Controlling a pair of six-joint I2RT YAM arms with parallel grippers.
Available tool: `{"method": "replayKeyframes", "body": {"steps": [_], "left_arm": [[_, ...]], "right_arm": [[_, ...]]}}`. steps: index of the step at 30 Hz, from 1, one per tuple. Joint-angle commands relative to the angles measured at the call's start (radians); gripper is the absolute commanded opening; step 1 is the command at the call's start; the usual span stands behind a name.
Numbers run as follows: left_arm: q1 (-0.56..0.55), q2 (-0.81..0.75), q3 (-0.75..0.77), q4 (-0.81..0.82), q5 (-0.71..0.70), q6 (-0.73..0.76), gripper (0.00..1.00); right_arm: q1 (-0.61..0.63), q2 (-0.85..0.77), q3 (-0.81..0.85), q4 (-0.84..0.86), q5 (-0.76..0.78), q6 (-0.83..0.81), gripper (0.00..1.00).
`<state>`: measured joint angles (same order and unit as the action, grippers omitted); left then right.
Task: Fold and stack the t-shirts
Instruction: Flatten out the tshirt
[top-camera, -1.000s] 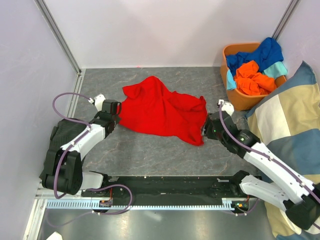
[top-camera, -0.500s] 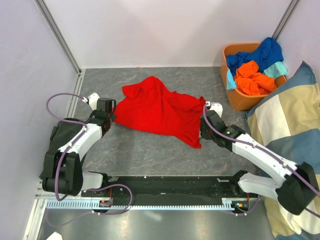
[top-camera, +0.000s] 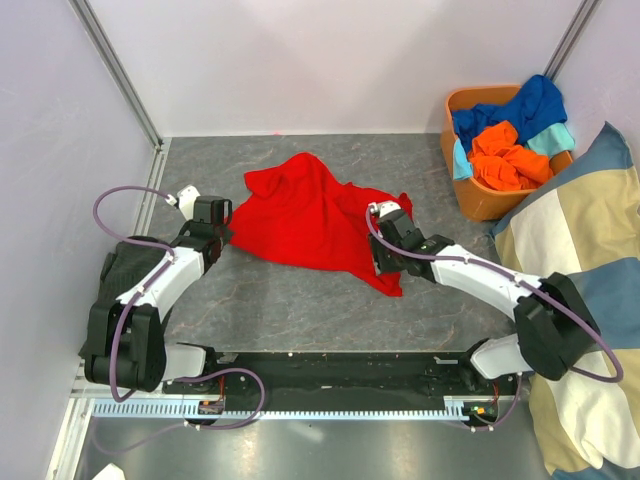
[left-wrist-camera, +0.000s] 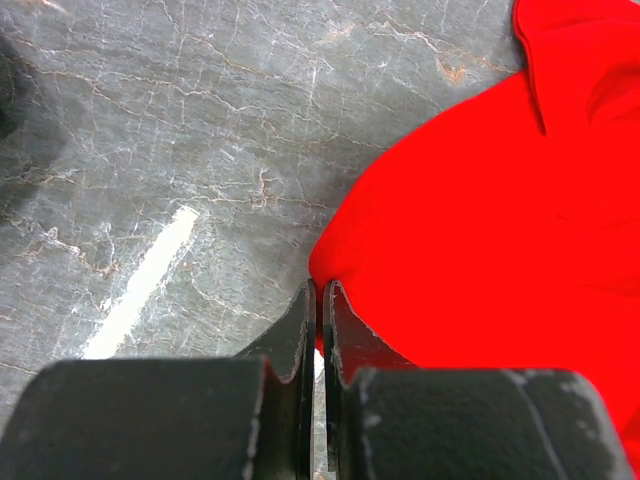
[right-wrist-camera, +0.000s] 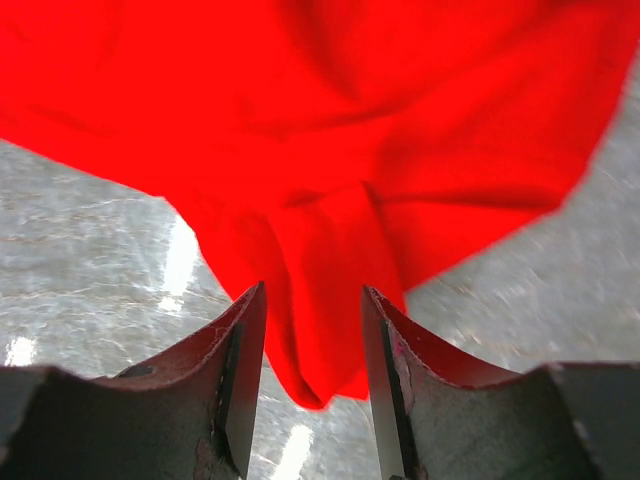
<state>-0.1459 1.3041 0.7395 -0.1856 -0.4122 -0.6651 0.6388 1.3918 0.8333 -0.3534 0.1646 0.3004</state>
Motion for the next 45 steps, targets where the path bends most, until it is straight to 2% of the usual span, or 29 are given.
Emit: {"method": "replayKeyframes", "body": {"steps": [1, 9, 11, 15, 21, 29, 41, 42, 43, 45], "left_arm": [[0.003, -0.014, -0.009, 0.023, 0.000, 0.010, 0.02], [0.003, -0.012, -0.012, 0.032, 0.016, 0.007, 0.02], [0.003, -0.012, -0.014, 0.034, 0.016, 0.007, 0.02], [0.005, -0.014, -0.014, 0.034, 0.015, 0.009, 0.02], [0.003, -0.012, -0.020, 0.041, 0.019, 0.009, 0.02], [0.003, -0.014, -0.023, 0.041, 0.016, 0.009, 0.02], [0.003, -0.014, -0.023, 0.043, 0.013, 0.012, 0.02], [0.003, -0.014, -0.025, 0.044, 0.013, 0.012, 0.02], [0.003, -0.014, -0.026, 0.043, 0.013, 0.012, 0.02], [0.003, -0.014, -0.025, 0.044, 0.013, 0.012, 0.02]], "right_arm": [[0.004, 0.058, 0.076, 0.057, -0.079, -0.069, 0.50], [0.004, 0.139, 0.121, 0.056, -0.080, -0.093, 0.51], [0.005, 0.168, 0.130, 0.056, -0.077, -0.099, 0.54], [0.004, 0.207, 0.136, 0.054, -0.057, -0.096, 0.68], [0.004, 0.230, 0.124, 0.057, -0.040, -0.093, 0.67], [0.004, 0.242, 0.110, 0.059, -0.033, -0.080, 0.57], [0.004, 0.254, 0.076, 0.053, -0.017, -0.066, 0.54], [0.004, 0.256, 0.073, 0.053, -0.013, -0.066, 0.51], [0.004, 0.259, 0.072, 0.051, -0.014, -0.064, 0.37], [0.004, 0.256, 0.069, 0.056, -0.013, -0.061, 0.25]]}}
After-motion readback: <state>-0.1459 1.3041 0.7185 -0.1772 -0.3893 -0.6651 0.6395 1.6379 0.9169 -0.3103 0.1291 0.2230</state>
